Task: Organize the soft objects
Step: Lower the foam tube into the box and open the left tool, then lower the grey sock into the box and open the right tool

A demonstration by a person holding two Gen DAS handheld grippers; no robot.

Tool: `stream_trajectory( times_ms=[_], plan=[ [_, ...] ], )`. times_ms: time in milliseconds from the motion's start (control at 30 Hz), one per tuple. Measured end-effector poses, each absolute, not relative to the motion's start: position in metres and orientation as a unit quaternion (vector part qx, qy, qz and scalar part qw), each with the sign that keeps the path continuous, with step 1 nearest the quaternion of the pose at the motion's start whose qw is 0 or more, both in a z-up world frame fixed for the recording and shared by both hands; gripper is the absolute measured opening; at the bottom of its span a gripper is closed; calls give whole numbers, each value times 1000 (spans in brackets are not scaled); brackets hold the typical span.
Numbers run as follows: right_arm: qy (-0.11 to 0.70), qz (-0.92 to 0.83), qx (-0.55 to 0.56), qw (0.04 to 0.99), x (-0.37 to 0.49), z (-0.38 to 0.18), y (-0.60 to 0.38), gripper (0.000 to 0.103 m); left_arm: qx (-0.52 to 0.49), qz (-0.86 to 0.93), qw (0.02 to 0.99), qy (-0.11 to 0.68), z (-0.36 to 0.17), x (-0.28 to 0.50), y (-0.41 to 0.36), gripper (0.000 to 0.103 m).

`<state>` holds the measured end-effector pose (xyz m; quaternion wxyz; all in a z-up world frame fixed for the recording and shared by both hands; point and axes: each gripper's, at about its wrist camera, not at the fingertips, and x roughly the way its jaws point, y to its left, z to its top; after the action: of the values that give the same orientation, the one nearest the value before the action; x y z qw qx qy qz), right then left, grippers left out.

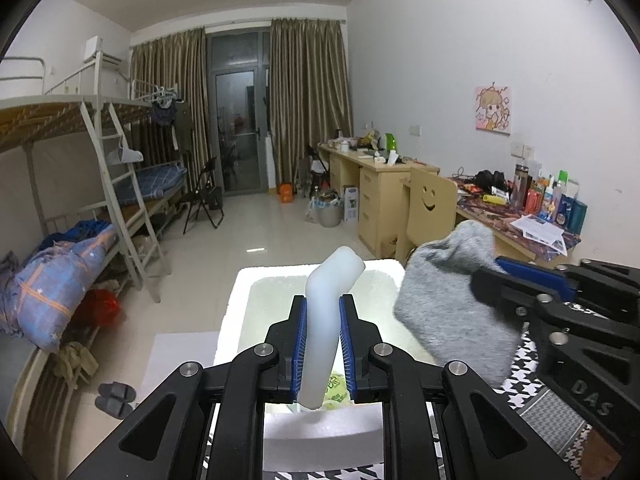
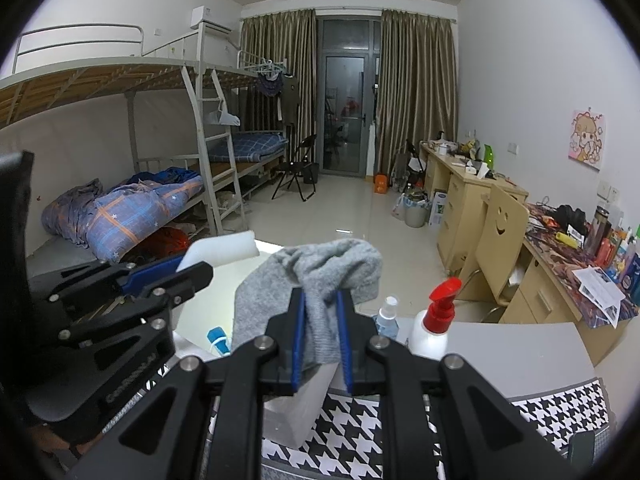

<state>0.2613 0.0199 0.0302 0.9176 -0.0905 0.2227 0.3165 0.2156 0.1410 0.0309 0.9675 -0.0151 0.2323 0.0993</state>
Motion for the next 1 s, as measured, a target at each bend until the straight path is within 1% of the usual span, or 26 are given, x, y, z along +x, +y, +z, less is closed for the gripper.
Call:
stream_trajectory(
  times_ms=[33,67,100,167,233,300,333,367,400,567,733,1000],
  plan=[
    [223,317,-90,917,262,30,19,19,-16,99,967,234,30,218,141,19],
    [224,315,-89,918,262,30,19,19,-16,101,966,237,29,219,143,24],
    [224,313,-89,918,262,30,19,19,-15,102,965,239,27,222,144,24],
    [226,311,-89,919,263,30,21,19,-15,100,963,248,23,228,146,32],
    [229,309,-88,919,266,30,21,19,-18,99,961,257,18,232,150,33],
    [229,308,-86,919,267,30,20,19,-17,101,960,262,16,231,153,48],
    [230,308,-86,919,267,30,20,19,-17,102,960,262,16,230,155,69],
    [230,308,-86,919,267,31,21,19,-16,108,960,258,17,227,157,84],
    [230,308,-86,919,267,31,21,19,-16,114,961,253,19,225,158,88],
    [231,313,-90,917,267,31,24,19,-13,138,961,240,26,210,163,98],
    [234,323,-96,912,266,30,35,19,-24,147,961,235,29,199,166,101],
    [238,339,-103,904,265,29,51,19,-32,171,958,229,33,181,171,102]
  ],
)
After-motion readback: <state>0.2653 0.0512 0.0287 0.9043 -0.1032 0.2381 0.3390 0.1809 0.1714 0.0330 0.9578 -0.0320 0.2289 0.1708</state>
